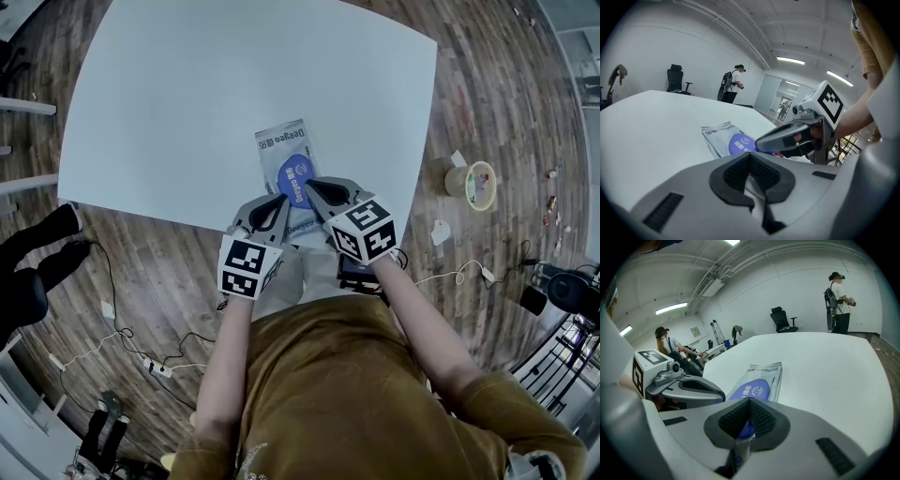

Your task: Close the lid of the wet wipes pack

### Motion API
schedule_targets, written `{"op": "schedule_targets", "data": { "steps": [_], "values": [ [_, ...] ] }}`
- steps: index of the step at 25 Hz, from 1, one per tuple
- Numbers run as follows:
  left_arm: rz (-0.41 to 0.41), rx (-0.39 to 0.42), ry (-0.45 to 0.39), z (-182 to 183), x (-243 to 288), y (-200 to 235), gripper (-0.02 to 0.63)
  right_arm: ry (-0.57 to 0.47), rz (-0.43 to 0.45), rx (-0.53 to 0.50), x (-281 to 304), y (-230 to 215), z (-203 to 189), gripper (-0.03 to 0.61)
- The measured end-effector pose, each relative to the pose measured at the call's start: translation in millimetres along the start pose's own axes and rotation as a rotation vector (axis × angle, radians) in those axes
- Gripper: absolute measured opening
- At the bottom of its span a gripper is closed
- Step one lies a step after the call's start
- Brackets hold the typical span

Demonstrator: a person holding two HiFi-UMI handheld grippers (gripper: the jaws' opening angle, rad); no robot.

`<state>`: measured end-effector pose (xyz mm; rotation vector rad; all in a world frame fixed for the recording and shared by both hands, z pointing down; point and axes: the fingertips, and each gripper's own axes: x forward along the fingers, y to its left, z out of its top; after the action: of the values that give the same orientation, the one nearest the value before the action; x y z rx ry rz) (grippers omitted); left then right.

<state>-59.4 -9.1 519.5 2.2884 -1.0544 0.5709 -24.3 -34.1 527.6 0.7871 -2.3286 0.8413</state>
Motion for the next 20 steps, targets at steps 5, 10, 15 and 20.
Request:
{"op": "schedule_targets", "data": {
  "steps": [5, 10, 15, 20],
  "values": [
    [0.018, -0.007, -0.018, 4, -4, 3, -0.003, -0.001, -0.006, -0.015, -6, -4, 0, 0.006],
    [0.037, -0.021, -0.031, 5, -7, 4, -0.003, -0.045, 0.032, -0.035, -15, 2, 6, 0.006],
    [0.049, -0.005, -0.049, 12, -11, 2, -0.003, -0.075, 0.016, -0.035, -25, 4, 10, 0.006],
    [0.068, 0.001, -0.066, 16, -17, 2, -0.003, -0.109, -0.029, -0.037, -37, -2, 14, 0.006]
  ]
}}
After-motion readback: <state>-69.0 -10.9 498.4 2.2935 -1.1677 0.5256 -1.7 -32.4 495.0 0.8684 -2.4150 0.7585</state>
